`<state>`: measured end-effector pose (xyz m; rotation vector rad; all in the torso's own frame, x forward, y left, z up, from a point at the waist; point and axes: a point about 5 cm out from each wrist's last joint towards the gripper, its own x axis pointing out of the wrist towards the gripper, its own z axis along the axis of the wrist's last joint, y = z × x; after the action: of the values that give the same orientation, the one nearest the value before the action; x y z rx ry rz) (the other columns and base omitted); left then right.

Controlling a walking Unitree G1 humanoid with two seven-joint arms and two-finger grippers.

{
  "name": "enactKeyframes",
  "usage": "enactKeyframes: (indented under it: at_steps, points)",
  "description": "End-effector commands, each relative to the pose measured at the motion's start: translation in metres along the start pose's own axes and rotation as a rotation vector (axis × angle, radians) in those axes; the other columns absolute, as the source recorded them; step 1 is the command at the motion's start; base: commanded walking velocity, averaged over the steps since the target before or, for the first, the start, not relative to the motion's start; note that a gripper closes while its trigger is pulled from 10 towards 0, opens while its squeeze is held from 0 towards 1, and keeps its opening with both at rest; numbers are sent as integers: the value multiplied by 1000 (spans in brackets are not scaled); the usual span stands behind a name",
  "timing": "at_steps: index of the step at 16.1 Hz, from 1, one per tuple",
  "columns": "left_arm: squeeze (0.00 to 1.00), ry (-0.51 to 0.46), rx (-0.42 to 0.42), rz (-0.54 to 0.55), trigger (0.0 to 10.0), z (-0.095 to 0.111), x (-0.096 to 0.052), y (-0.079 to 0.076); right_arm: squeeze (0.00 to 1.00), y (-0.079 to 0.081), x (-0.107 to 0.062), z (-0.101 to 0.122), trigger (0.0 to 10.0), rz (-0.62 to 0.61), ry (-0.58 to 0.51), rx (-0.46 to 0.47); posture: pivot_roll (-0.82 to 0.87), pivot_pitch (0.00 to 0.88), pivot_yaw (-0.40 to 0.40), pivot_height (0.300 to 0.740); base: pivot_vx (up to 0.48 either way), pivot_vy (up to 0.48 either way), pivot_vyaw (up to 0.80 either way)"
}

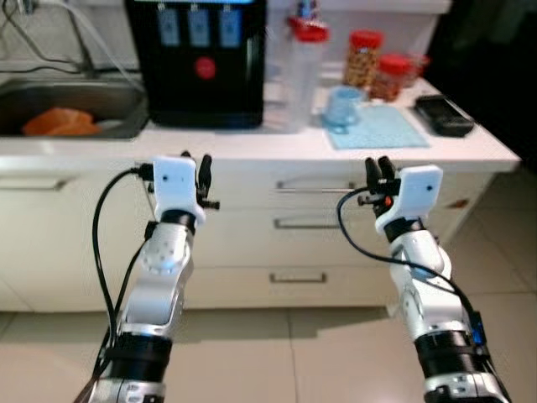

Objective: Kitchen organization

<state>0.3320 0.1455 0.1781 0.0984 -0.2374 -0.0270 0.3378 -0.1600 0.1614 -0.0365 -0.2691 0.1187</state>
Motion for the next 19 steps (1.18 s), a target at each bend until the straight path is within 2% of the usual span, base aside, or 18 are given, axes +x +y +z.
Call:
enactKeyframes:
  at_steps: [1, 6, 8, 9, 12, 14, 16, 17, 18, 19]
  points:
    - [0, 38, 15, 26, 10000, -13, -4, 8, 0, 4, 0, -4, 10000, 17, 7, 15, 13, 0, 11, 740, 0, 0, 0]
    - [0, 204, 16, 52, 10000, -63, -22, 15, 0, 3, -13, -41, 10000, 26, 152, 1, 6, 0, 10, 740, 0, 0, 0]
    - [0, 310, 35, 62, 10000, -93, -40, 20, 0, 3, -32, -74, 10000, 39, 289, 2, 3, 0, 8, 740, 0, 0, 0]
    - [0, 341, 45, 57, 10000, -101, -46, 21, 0, 3, -38, -82, 10000, 40, 330, -3, 5, 0, 8, 740, 0, 0, 0]
    - [0, 527, 52, 47, 10000, -142, -81, 25, 0, 7, -77, -124, 10000, 66, 543, 2, 7, 0, 8, 740, 0, 0, 0]
    - [0, 622, 82, 50, 10000, -162, -104, 29, 0, 5, -104, -145, 10000, 49, 681, 0, 14, 0, 1, 740, 0, 0, 0]
    - [0, 709, 202, 25, 10000, -174, -117, 33, 0, 4, -133, -163, 10000, 54, 813, -14, 14, 0, -2, 740, 0, 0, 0]
    - [0, 782, 243, 18, 10000, -185, -134, 34, 0, 4, -148, -171, 10000, 59, 882, -21, 9, 1, -1, 740, 0, 0, 0]
    - [0, 854, 231, 16, 10000, -196, -157, 33, 0, 4, -161, -176, 10000, 59, 931, -12, 12, 7, -2, 740, 0, 0, 0]
    - [0, 896, 226, 19, 10000, -202, -170, 32, 0, 4, -170, -179, 10000, 56, 965, 4, 12, 7, -2, 740, 0, 0, 0]
